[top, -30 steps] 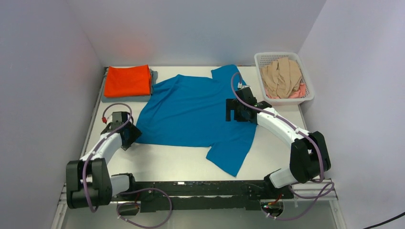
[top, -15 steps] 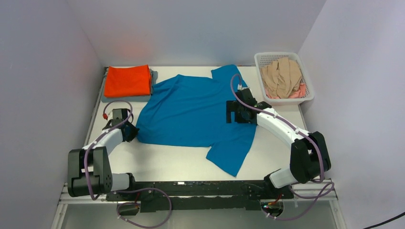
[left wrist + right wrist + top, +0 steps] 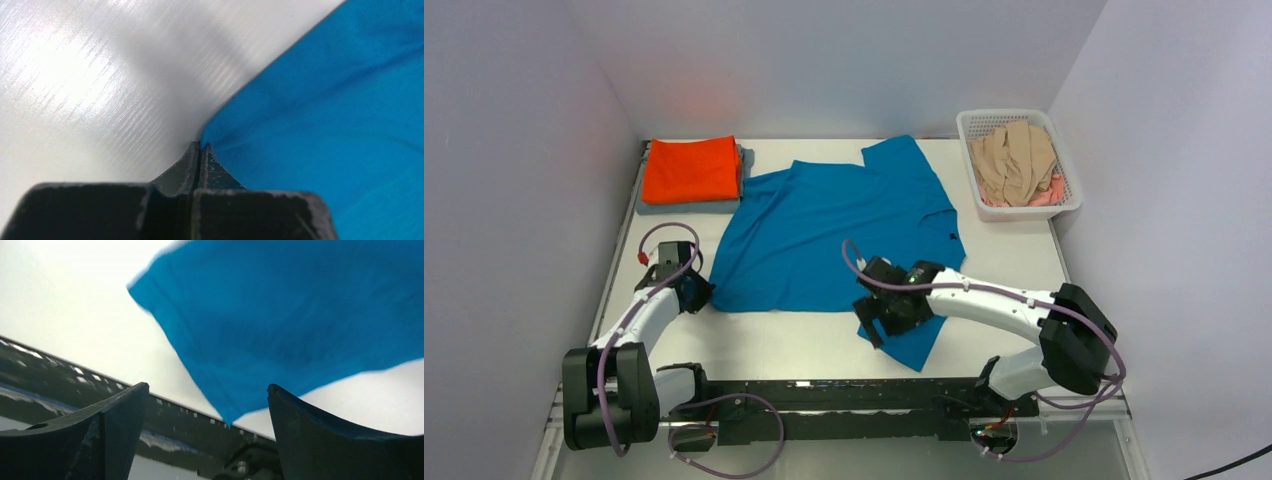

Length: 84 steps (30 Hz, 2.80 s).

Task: Fold and stack the t-shirts
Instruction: Grab the side of the flattened tshirt closest away from the robot with both arms, then fold the flattened tshirt in 1/3 of the way

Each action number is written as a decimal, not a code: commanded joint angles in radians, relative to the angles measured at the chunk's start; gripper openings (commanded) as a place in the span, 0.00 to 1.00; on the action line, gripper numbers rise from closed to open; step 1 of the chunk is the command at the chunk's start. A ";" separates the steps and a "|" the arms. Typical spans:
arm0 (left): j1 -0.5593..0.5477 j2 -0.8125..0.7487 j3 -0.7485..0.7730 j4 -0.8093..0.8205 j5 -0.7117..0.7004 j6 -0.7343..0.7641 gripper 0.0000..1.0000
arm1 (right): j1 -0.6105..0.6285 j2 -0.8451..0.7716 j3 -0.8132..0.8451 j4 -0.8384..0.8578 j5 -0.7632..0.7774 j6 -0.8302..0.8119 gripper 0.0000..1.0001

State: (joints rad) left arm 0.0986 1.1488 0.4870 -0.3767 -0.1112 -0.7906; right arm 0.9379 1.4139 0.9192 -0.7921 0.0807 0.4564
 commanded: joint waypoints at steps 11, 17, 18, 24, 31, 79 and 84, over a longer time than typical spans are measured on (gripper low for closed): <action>0.000 -0.031 -0.018 -0.010 0.015 0.003 0.00 | 0.054 -0.043 -0.201 -0.037 -0.073 0.283 0.57; -0.001 -0.030 -0.030 0.005 0.029 -0.001 0.00 | 0.000 0.009 -0.238 0.011 -0.040 0.307 0.50; 0.000 -0.029 -0.030 0.004 0.031 -0.001 0.00 | -0.012 0.007 -0.245 0.027 -0.045 0.313 0.46; -0.002 -0.032 -0.032 0.004 0.051 -0.002 0.00 | -0.069 -0.019 -0.261 0.000 -0.009 0.327 0.00; -0.026 -0.170 -0.071 -0.144 0.087 -0.049 0.00 | -0.073 -0.178 -0.215 -0.320 -0.094 0.346 0.00; -0.089 0.075 0.285 0.060 0.055 -0.134 0.00 | -0.582 0.024 0.303 -0.032 0.088 0.070 0.00; -0.089 0.173 0.332 0.071 0.038 -0.121 0.00 | -0.630 0.104 0.359 -0.017 0.076 0.055 0.00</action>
State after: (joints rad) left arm 0.0113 1.2789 0.7601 -0.3626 -0.0414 -0.9291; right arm 0.3382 1.4796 1.2110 -0.8635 0.1535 0.5385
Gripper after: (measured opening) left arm 0.014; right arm 0.019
